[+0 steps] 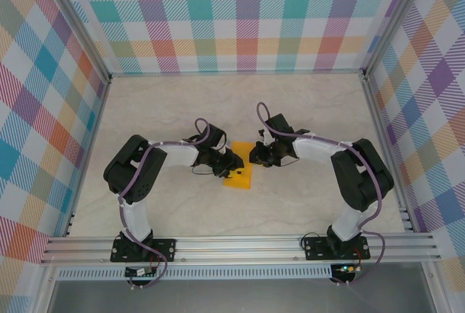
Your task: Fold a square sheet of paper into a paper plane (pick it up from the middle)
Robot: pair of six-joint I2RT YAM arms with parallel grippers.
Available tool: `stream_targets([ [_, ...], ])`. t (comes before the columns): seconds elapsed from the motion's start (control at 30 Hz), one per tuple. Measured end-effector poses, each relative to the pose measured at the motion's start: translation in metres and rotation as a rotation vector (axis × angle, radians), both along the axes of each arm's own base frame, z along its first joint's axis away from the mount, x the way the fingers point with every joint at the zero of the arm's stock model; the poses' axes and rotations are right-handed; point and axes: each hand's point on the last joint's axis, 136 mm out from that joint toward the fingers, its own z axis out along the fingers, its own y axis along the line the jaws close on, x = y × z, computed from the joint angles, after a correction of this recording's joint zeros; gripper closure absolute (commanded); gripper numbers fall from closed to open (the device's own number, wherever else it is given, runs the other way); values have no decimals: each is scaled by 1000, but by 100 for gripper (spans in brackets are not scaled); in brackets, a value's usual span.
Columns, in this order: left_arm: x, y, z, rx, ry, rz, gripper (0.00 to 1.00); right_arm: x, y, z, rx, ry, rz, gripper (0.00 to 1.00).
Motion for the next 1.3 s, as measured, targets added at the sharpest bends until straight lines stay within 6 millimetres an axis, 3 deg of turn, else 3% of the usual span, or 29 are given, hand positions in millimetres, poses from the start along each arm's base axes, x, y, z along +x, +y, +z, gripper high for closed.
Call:
stream_targets([
  [0.37, 0, 1, -1, 4, 0, 1, 77, -13, 5, -32, -3, 106, 31, 87],
  [0.63, 2, 1, 1, 24, -13, -9, 77, -10, 3, -33, -36, 102, 39, 87],
  [0.87, 20, 2, 9, 78, -92, -12, 77, -10, 2, -34, -47, 100, 47, 88],
  [1.3, 18, 14, -3, 146, -101, -5, 78, -9, 2, -35, -51, 98, 53, 88],
])
